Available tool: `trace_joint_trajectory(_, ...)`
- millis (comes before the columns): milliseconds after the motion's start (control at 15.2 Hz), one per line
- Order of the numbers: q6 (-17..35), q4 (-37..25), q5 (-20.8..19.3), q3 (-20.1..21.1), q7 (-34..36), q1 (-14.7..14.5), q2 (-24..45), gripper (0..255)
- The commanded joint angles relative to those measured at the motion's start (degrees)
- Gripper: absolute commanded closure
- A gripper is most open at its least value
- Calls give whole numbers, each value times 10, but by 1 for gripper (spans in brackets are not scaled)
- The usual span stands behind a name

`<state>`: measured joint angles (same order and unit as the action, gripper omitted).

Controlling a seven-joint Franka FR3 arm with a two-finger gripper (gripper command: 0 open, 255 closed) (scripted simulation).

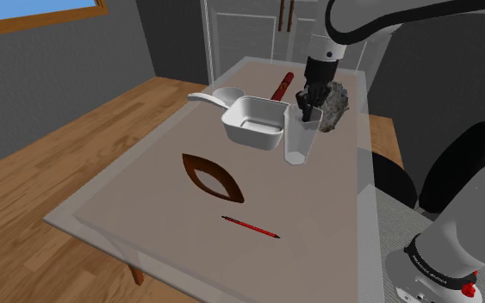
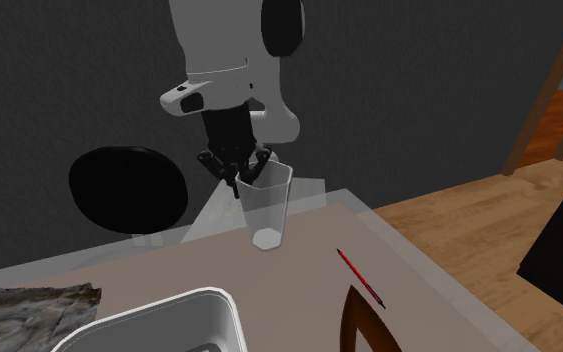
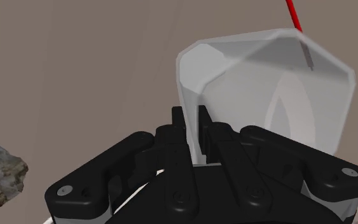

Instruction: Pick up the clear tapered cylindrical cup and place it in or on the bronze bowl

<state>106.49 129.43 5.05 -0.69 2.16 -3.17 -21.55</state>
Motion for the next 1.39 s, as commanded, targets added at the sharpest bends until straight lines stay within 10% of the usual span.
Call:
trace_joint_trajectory(0, -1, -35, 7, 17, 25, -11, 32, 255)
trace_joint_trajectory(1320, -136, -588, -33, 101, 208, -101, 436, 255)
